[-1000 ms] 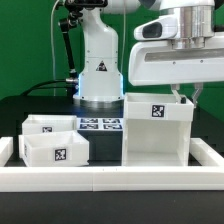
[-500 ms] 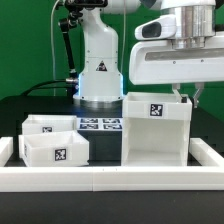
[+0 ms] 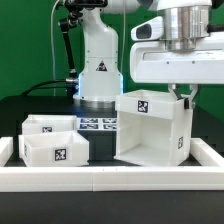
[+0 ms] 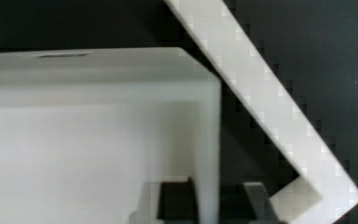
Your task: Assemble drawer
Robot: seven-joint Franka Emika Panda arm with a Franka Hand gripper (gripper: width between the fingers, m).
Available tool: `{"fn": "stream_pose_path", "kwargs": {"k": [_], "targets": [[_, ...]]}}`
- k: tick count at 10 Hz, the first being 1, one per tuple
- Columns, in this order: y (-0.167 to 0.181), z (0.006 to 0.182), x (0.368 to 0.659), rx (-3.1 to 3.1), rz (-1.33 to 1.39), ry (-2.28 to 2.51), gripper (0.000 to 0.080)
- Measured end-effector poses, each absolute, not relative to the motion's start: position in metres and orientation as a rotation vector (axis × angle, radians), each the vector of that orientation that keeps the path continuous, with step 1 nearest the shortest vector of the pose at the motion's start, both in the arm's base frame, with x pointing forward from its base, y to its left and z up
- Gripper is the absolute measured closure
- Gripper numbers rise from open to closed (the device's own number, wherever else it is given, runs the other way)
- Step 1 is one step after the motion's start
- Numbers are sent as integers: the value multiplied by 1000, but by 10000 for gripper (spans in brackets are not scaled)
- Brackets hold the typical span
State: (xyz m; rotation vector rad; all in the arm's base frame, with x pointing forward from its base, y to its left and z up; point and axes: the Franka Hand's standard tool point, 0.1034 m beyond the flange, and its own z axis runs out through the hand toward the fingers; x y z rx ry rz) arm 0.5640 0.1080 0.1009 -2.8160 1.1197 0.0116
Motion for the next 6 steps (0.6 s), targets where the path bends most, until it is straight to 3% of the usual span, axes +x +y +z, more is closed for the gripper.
{"fn": "stream_pose_path", "kwargs": {"k": [6], "targets": [[112, 102, 564, -2600, 49, 1522, 761]]}}
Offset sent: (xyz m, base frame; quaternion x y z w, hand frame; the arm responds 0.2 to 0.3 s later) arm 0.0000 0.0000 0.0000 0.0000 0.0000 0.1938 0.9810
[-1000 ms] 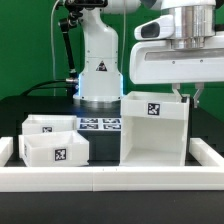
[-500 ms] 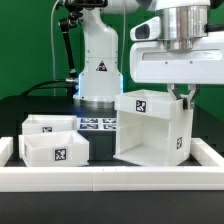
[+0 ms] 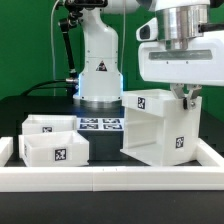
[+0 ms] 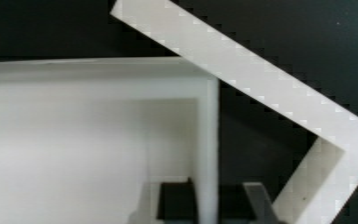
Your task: Assemble drawer
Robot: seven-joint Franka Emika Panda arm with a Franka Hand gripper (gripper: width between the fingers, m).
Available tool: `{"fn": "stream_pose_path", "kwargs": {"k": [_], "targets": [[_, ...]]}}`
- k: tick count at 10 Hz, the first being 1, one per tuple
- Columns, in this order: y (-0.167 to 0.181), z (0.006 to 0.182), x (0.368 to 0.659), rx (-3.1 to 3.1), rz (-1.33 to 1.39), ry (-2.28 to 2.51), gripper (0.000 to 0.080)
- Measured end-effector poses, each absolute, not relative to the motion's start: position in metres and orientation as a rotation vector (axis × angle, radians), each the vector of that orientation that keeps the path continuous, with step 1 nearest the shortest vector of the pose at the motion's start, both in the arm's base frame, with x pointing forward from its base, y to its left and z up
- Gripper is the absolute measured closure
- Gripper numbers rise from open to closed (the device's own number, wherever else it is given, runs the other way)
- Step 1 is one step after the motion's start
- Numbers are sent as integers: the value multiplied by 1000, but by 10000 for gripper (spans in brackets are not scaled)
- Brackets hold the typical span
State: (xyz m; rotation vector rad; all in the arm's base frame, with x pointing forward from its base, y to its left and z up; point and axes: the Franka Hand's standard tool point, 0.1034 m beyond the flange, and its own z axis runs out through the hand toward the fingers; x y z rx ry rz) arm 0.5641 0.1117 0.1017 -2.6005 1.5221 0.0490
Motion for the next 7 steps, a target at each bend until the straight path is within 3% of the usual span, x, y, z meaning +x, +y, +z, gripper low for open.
{"fn": "stream_pose_path", "kwargs": {"k": [7], "targets": [[105, 101, 585, -2141, 176, 2054, 761]]}}
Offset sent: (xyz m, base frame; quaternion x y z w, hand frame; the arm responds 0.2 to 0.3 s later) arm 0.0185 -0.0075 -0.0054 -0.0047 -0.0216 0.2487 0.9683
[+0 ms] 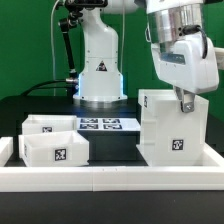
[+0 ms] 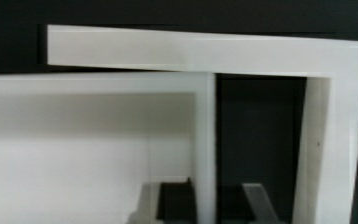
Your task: Assemble drawer
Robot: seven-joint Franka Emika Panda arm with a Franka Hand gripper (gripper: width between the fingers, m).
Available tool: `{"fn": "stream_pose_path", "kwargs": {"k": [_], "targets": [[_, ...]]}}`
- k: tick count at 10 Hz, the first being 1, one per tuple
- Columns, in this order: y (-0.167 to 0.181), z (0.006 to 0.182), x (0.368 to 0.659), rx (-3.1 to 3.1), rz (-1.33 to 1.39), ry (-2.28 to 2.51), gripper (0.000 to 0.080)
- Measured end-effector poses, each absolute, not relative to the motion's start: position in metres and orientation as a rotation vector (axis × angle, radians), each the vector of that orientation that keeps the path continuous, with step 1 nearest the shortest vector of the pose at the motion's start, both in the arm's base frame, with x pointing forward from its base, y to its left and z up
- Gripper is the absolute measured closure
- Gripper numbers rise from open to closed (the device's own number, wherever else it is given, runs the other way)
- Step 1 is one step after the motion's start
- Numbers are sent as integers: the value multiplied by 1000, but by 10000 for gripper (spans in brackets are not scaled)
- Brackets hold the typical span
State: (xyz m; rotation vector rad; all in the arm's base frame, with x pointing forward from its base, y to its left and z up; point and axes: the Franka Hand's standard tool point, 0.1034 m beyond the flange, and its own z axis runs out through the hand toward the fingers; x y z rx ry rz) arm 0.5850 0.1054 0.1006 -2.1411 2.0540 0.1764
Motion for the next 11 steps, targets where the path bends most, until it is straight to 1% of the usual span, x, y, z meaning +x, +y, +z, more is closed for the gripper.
{"fn": "stream_pose_path", "kwargs": {"k": [3, 6, 8, 11], "targets": [[106, 102, 613, -2136, 148, 2025, 761], [107, 102, 633, -2125, 141, 2019, 761], [106, 102, 643, -2118, 135, 2019, 761], [106, 102, 644, -2126, 135, 2010, 757]]}}
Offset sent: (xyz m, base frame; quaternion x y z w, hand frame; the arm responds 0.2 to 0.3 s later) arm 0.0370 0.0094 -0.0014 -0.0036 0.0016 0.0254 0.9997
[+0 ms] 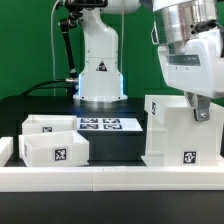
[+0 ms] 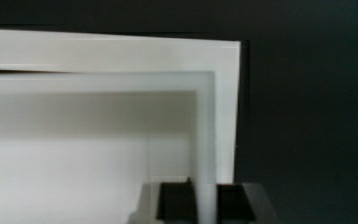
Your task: Assemble drawer
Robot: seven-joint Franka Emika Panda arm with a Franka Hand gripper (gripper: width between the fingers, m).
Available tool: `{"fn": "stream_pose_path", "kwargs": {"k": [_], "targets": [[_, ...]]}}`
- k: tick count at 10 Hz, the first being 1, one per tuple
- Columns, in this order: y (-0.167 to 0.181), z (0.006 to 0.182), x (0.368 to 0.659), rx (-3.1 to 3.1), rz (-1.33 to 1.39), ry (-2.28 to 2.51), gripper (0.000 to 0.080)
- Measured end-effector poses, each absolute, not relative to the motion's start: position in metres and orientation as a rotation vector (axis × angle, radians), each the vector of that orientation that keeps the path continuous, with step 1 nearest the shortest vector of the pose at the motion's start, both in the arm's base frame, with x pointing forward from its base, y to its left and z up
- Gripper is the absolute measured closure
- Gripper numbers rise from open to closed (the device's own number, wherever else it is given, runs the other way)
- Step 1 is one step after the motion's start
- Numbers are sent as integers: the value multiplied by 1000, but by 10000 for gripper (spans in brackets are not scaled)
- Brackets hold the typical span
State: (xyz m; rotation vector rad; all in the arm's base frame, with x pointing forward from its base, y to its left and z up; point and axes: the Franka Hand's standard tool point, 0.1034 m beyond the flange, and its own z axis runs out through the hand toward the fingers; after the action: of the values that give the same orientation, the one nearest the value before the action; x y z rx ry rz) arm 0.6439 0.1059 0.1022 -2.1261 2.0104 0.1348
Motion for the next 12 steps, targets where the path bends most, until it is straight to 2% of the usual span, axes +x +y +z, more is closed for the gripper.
{"fn": "stream_pose_path", "kwargs": {"k": [1, 2, 3, 4, 5, 6, 7, 9, 12], "targets": [[106, 102, 644, -2130, 135, 2006, 757], [107, 102, 644, -2134, 134, 2001, 547], [107, 102, 644, -2142, 133, 1993, 380], [107, 104, 642, -2200, 125, 1925, 380], [107, 110, 637, -2239, 118, 1873, 219], [107, 118, 631, -2280, 111, 1812, 219], [107, 126, 624, -2340, 106, 1732, 161], [105, 144, 607, -2488, 98, 1516, 152], [104, 142, 603, -2525, 96, 1458, 151]]}}
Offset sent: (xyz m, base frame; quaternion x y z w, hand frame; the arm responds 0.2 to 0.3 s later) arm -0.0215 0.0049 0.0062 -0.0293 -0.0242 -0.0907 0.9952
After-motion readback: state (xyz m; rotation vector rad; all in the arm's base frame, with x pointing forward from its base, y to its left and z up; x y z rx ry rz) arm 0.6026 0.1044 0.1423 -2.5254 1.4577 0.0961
